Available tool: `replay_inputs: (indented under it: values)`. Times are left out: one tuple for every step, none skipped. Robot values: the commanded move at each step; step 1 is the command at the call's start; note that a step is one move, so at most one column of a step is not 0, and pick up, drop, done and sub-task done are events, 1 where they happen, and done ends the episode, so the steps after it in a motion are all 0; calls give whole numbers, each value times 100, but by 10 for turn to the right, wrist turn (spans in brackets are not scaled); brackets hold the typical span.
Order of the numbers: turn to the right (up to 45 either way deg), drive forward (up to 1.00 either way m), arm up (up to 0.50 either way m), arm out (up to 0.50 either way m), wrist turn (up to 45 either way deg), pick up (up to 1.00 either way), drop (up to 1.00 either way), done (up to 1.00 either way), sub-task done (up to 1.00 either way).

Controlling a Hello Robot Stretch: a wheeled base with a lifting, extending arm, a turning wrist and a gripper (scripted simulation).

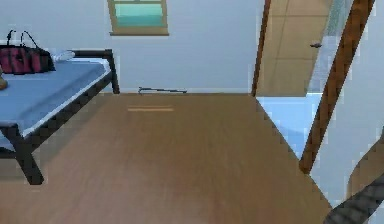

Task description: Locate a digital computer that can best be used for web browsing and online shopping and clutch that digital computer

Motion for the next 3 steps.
replay_inputs:
  values:
    - [30,0,0,0,0,0,0,0,0]
    - [0,20,0,0,0,0,0,0,0]
    - [-60,0,0,0,0,0,0,0,0]
